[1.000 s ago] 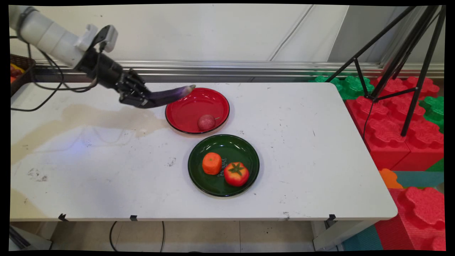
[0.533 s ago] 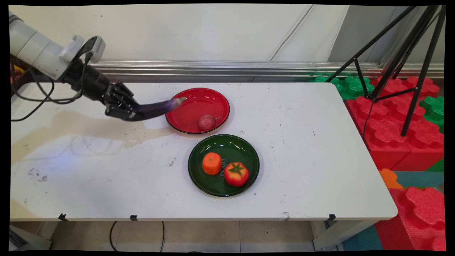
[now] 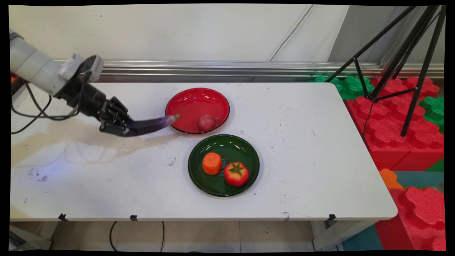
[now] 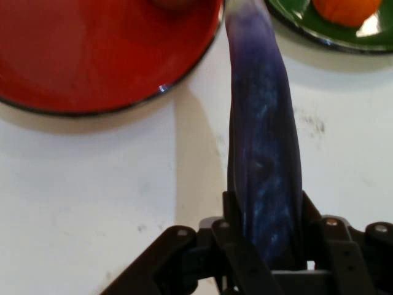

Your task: Place the picked object on the table

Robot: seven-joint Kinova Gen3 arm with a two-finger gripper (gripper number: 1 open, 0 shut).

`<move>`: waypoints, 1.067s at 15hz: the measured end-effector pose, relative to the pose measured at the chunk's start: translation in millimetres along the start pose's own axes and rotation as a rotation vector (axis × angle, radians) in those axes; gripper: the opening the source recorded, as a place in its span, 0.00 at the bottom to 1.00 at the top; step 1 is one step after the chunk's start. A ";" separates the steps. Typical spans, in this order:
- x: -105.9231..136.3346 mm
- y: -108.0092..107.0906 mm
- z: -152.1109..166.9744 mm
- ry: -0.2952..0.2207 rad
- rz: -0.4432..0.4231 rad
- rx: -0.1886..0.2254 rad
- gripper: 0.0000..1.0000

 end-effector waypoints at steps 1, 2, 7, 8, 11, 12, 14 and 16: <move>-2.9 1.7 2.5 -0.008 -0.001 -0.003 0.00; -7.1 4.2 6.3 -0.018 -0.003 -0.007 0.00; -24.6 13.6 27.0 -0.065 -0.008 -0.019 0.00; -26.9 14.5 30.2 -0.070 -0.007 -0.021 0.00; -30.2 15.1 37.1 -0.077 -0.003 -0.024 1.00; -31.3 15.2 39.3 -0.078 -0.002 -0.025 1.00; -33.3 14.9 42.3 -0.080 -0.002 -0.026 1.00; -33.9 14.5 42.6 -0.078 0.001 -0.027 1.00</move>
